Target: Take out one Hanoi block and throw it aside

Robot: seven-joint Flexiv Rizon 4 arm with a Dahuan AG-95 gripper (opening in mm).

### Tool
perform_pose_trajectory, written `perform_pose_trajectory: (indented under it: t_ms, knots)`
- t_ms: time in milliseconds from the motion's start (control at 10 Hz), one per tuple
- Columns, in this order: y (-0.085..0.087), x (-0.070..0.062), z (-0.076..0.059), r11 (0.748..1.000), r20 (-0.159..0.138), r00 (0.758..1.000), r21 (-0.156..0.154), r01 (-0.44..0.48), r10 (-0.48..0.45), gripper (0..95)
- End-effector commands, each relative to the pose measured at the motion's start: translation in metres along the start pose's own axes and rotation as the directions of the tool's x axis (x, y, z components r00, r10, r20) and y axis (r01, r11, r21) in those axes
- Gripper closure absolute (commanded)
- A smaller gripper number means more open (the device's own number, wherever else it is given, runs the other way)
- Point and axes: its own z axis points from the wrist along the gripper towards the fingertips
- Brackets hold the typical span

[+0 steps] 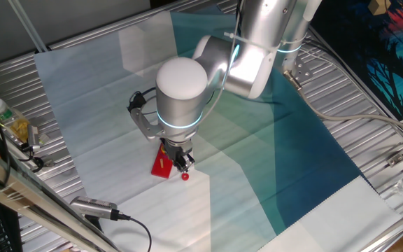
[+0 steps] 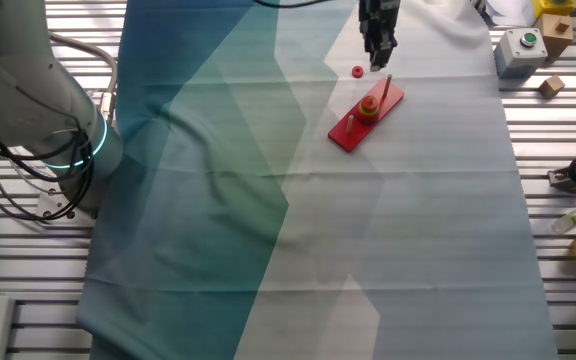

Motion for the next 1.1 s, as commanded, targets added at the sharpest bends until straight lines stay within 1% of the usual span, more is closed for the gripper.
perform_pose_trajectory:
  t_ms: [100, 200, 300, 400, 500, 600, 800, 900, 1100]
  knots:
    - [-0.001, -0.004, -0.009, 1.000, -0.002, 1.000, -0.003, 0.000, 0.000, 57.0]
    - [-0.001, -0.005, -0.012, 1.000, -0.003, 1.000, -0.003, -0.002, 0.002, 57.0]
    - [-0.002, -0.008, -0.021, 1.000, -0.005, 1.000, -0.005, 0.000, 0.000, 57.0]
    - [-0.003, -0.009, -0.027, 1.000, -0.006, 1.000, -0.003, 0.002, -0.002, 57.0]
    - [-0.004, -0.011, -0.035, 1.000, -0.006, 1.000, -0.003, 0.004, -0.004, 57.0]
    - [-0.005, -0.013, -0.046, 1.000, -0.005, 1.000, 0.000, 0.005, -0.005, 57.0]
    - [-0.006, -0.014, -0.060, 1.000, -0.007, 1.000, 0.001, 0.008, -0.008, 57.0]
    - [-0.006, -0.015, -0.065, 1.000, -0.009, 1.000, 0.001, 0.008, -0.008, 76.0]
    - [-0.006, -0.015, -0.076, 1.000, -0.013, 1.000, 0.006, 0.018, -0.018, 76.0]
